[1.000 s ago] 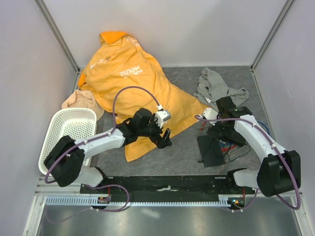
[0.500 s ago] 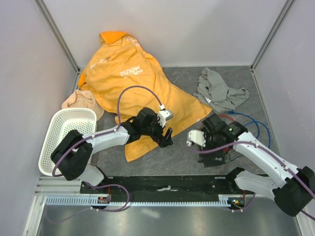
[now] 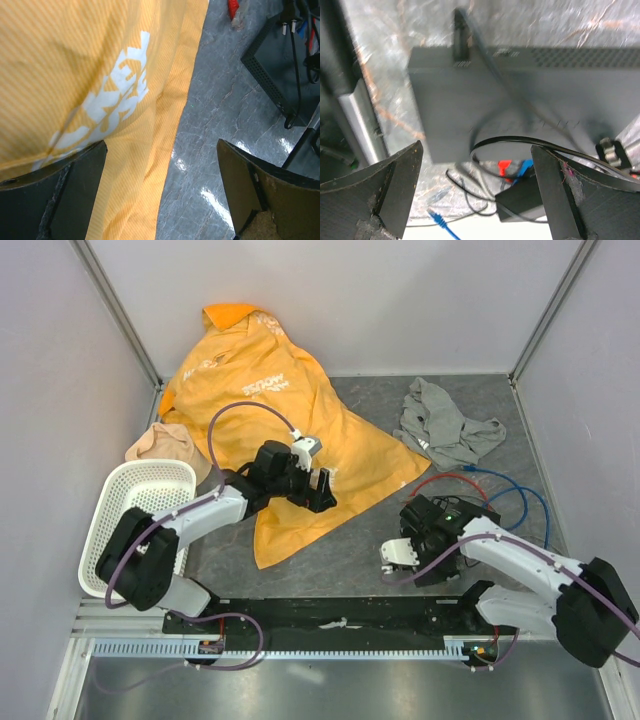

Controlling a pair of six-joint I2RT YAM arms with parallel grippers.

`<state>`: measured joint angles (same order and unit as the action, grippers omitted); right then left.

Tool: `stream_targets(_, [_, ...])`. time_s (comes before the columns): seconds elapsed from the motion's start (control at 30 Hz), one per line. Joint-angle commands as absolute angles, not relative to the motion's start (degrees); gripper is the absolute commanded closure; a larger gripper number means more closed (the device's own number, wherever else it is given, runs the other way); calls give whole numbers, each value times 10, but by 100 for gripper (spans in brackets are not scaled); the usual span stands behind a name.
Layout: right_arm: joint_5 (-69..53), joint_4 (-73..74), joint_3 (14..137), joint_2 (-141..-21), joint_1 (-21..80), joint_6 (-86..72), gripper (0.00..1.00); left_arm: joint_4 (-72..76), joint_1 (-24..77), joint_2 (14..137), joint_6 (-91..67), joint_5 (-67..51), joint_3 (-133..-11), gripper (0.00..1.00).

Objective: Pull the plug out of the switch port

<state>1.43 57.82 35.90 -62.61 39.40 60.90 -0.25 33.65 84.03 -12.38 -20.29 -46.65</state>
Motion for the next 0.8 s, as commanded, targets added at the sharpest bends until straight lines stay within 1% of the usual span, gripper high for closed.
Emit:
stream_targets(0.0, [12, 505, 373, -699, 396, 595, 2, 6, 314, 819, -139, -201, -447, 1])
stream_targets(0.1, [4, 450, 395, -751, 396, 577, 2, 11, 309, 833, -144, -200, -445, 1])
stream_targets(0.23, [3, 395, 433, -782, 397, 582, 2, 5, 296, 867, -145, -149, -466, 1])
stream_targets(0.3, [4, 386, 470, -816, 396, 581, 2, -19, 280, 904, -153, -134, -496, 1])
stream_targets(0.4, [1, 385, 516, -850, 399, 578, 2, -14, 260, 936, -163, -119, -519, 3])
stream_targets(0.53, [2, 409, 556, -864, 411, 570, 2, 20, 258, 937, -151, -96, -528, 4])
stream_targets(0.57, [1, 417, 571, -859, 410, 554, 2, 22, 259, 933, -148, -105, -534, 4])
stream_targets(0.67, [-15, 444, 618, -823, 400, 467, 2, 20, 264, 874, -150, -184, -535, 4])
stream_targets(0.7, [-71, 460, 634, -817, 384, 414, 2, 20, 265, 861, -154, -233, -530, 6])
stream_targets(0.73, [-116, 474, 651, -813, 363, 389, 2, 32, 265, 841, -155, -256, -525, 6])
stream_targets(0.77, [-142, 482, 676, -813, 334, 366, 2, 52, 265, 805, -153, -284, -500, 9])
